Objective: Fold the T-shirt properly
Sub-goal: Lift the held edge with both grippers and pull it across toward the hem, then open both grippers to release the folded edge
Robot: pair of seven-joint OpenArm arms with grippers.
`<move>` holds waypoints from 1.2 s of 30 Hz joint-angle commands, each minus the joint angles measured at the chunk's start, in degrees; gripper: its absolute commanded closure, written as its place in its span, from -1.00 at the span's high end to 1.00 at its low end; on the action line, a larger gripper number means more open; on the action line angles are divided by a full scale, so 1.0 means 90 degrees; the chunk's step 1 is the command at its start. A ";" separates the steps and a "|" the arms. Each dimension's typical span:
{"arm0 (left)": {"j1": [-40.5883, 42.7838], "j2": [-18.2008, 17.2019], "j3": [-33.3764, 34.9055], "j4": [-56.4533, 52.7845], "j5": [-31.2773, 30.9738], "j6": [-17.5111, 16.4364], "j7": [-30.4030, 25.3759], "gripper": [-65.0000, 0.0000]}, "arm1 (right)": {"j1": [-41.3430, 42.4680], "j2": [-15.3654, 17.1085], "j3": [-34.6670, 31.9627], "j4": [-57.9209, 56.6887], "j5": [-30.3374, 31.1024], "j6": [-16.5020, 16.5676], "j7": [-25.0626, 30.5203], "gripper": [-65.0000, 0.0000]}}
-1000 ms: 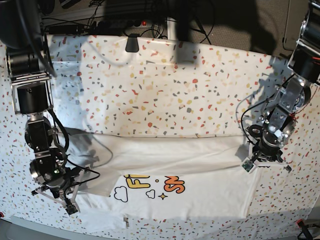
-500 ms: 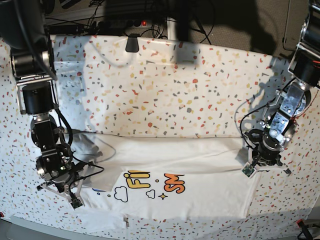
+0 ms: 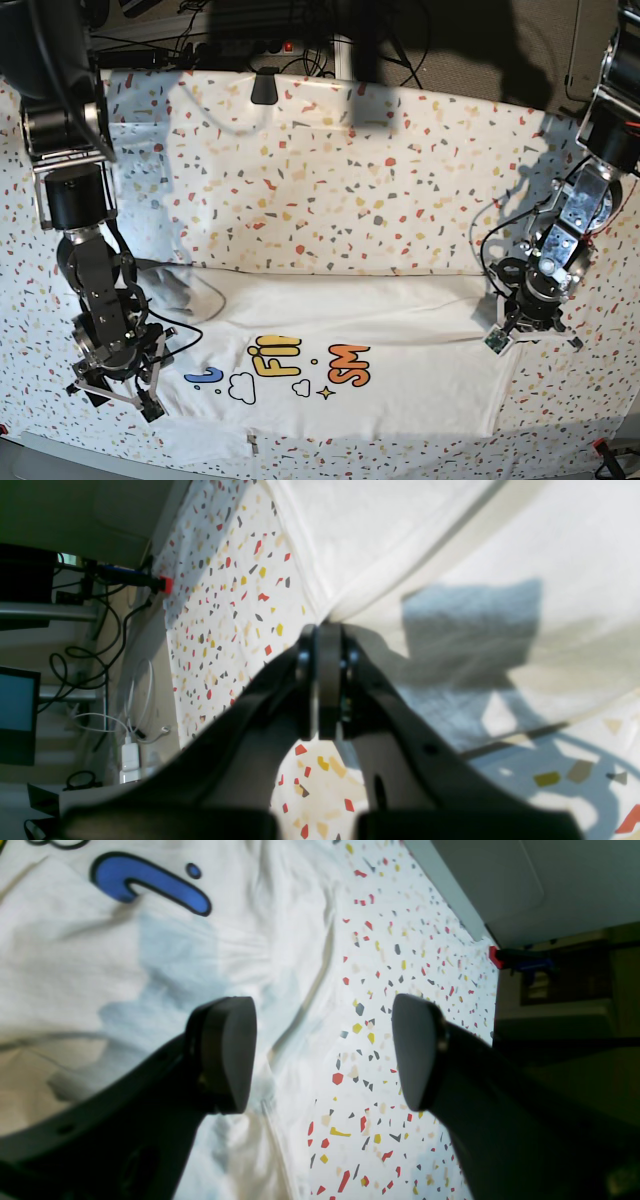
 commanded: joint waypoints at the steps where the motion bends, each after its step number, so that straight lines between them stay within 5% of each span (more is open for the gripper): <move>1: -0.0206 -0.0070 -0.0053 0.0066 0.0041 0.0112 -0.0119 -1.00 | 0.0228 0.0049 0.0051 0.0095 -0.0080 -0.0100 0.0100 0.30; 13: -0.0214 -0.0070 -0.0053 0.0066 0.0073 0.0114 -0.0134 -1.00 | 0.0228 -0.0019 0.0051 0.0095 0.0355 -0.0100 -0.0100 0.30; 18: -0.0231 -0.0070 -0.0053 0.0019 0.0556 0.0430 -0.0364 -0.40 | 0.0228 -0.0015 0.0051 0.0095 0.0347 -0.0100 -0.0092 0.30; 20: -0.0318 -0.0049 -0.0053 -0.0134 0.0498 0.0775 -0.0330 -0.38 | 0.0228 -0.0015 0.0051 0.0095 0.0355 -0.0100 -0.0073 0.30; 26: -0.0619 -0.0053 -0.0053 -0.0481 -0.0070 0.0787 0.0056 -0.38 | 0.0236 0.0019 0.0068 0.0095 0.1598 -0.0085 -0.0019 0.30; 28: -0.0612 -0.0056 -0.0053 -0.0418 -0.0046 0.0782 0.0202 -0.38 | 0.0272 0.0022 0.0068 0.0100 0.1632 0.0221 -0.0481 0.29; 33: -0.0610 -0.0056 -0.0053 -0.0272 0.0002 0.0702 0.0272 -0.38 | 0.0274 0.0148 0.0066 0.0539 0.2278 0.1693 -0.0950 0.29; 36: -0.0571 -0.0058 -0.0051 -0.0024 0.0172 -0.0066 0.0622 -0.38 | 0.0223 0.0299 0.0061 0.1037 0.2579 0.2086 -0.1263 0.29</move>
